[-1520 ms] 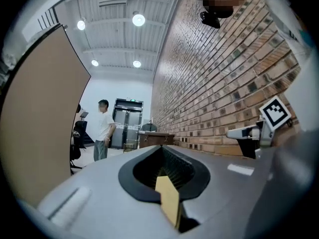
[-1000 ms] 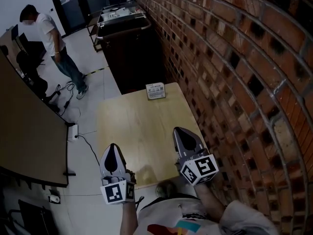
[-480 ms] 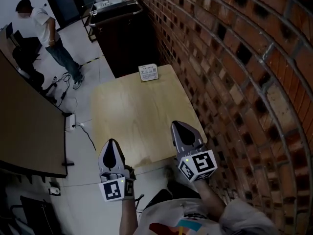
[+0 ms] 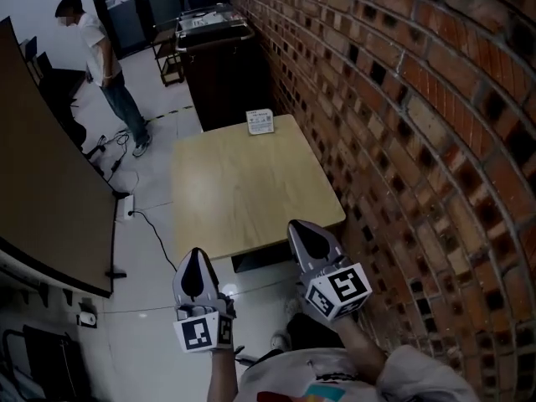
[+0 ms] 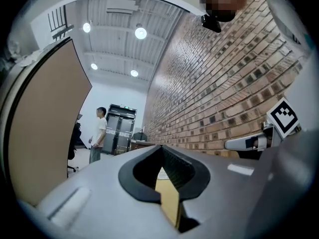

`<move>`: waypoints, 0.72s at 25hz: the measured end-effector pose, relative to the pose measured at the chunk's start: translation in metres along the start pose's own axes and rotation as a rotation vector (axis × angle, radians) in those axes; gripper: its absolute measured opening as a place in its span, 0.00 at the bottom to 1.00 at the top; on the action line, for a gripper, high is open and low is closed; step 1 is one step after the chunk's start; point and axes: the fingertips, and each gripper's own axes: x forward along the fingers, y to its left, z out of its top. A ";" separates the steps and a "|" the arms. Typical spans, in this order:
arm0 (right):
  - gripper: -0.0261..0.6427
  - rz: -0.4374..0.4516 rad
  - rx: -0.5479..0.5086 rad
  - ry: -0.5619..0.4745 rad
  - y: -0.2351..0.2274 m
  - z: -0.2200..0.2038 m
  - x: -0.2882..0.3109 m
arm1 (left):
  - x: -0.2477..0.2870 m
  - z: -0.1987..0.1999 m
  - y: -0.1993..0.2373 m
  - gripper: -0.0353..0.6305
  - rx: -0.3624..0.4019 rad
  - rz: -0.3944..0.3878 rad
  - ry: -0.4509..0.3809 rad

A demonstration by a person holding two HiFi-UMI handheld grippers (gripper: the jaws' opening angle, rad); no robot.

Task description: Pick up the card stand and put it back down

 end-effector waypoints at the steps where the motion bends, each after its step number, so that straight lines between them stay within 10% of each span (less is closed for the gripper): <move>1: 0.04 0.004 0.001 -0.007 0.006 0.005 -0.008 | -0.009 0.005 0.000 0.06 -0.002 0.007 -0.005; 18: 0.04 -0.067 0.011 -0.020 -0.003 0.018 -0.071 | -0.060 0.036 -0.050 0.06 0.063 0.014 -0.042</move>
